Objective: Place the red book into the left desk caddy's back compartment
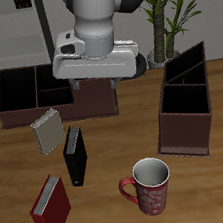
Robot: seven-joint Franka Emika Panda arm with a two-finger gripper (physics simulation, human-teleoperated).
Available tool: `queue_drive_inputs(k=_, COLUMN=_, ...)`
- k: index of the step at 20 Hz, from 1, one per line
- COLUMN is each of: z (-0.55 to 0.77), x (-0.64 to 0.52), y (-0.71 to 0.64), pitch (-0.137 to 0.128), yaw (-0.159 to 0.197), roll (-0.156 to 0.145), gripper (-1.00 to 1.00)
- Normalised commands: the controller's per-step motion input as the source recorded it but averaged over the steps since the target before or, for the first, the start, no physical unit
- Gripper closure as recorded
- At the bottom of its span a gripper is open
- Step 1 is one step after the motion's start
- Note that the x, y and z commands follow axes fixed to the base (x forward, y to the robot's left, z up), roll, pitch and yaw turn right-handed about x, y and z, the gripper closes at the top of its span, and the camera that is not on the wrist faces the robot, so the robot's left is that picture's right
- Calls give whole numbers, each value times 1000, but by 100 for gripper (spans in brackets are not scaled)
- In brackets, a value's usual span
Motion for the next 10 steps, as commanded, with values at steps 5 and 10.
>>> queue_drive_inputs(k=5, z=26, x=287, y=-69, pitch=-4, yaw=15, roll=13, gripper=-100)
queue_drive_inputs(k=10, z=107, x=350, y=-267, pitch=-13, yaw=-24, roll=-2, gripper=-100)
